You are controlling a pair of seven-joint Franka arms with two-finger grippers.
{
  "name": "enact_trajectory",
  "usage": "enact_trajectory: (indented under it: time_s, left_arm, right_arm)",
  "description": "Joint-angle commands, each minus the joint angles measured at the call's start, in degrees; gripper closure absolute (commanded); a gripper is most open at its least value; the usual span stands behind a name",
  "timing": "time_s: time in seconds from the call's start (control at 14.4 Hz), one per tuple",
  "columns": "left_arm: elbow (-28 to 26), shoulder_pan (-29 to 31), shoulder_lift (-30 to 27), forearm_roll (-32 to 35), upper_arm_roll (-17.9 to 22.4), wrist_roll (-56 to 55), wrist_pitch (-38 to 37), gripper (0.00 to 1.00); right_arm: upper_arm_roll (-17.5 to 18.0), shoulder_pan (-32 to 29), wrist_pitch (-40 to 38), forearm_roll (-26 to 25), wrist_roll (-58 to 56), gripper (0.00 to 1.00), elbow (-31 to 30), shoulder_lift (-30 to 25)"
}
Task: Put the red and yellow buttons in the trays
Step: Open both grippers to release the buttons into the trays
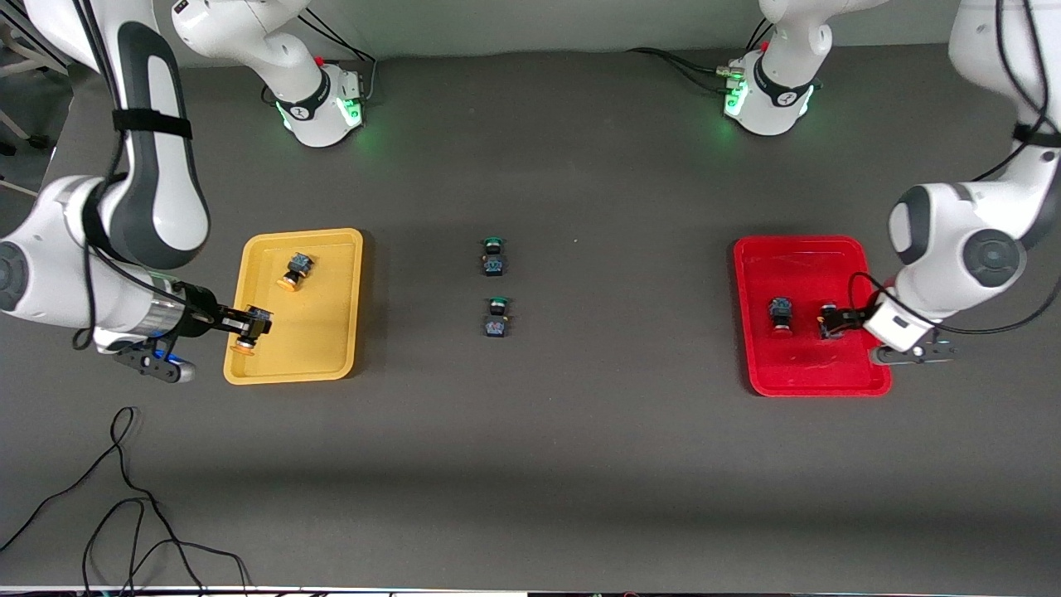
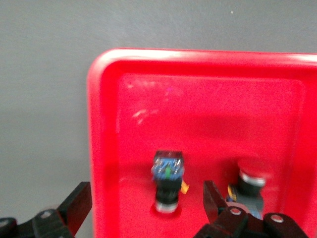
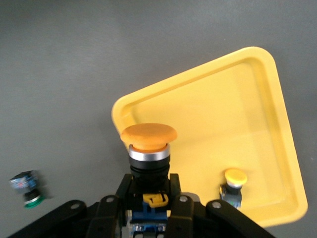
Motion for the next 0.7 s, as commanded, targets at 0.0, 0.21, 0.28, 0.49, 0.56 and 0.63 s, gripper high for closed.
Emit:
enact_trajectory:
  time_s: [0.0, 0.21, 0.28, 0.49, 0.56, 0.63]
  left_arm:
    - [8.98, 0.31, -3.69, -0.34, -0.80, 4.50, -16.66, 0.00]
    - [19.27, 0.48, -5.62, -4.47, -0.45, 9.87, -32.59, 0.00]
    - [21.57, 0.57, -6.41, -4.56, -0.36, 10.49, -36.29, 0.00]
    - [27.81, -0.04, -8.52, -4.92, -0.80, 10.85, -44.92, 0.00]
    - [29.14, -0.30, -9.05, -5.00, -1.06, 10.76, -46.42, 0.00]
    - [29.24, -0.83, -10.45, -5.87, -1.50, 10.76, -46.70, 0.00]
  right_arm:
    - [9.05, -6.58, 10.64, -5.40, -1.21, 0.90, -11.87, -6.20]
    - [17.76, -13.98, 20.31, -5.95, -1.30, 0.90, -19.53, -6.48]
    - [19.88, -15.56, 22.87, -5.95, -1.30, 0.90, -21.38, -5.95]
    - [22.70, -17.42, 28.42, -5.95, -2.36, 0.90, -24.73, -3.85]
    - [23.49, -18.21, 29.13, -5.95, -2.36, 0.90, -24.91, -2.97]
    - [23.67, -19.09, 29.48, -5.95, -2.71, 0.90, -24.83, -2.35]
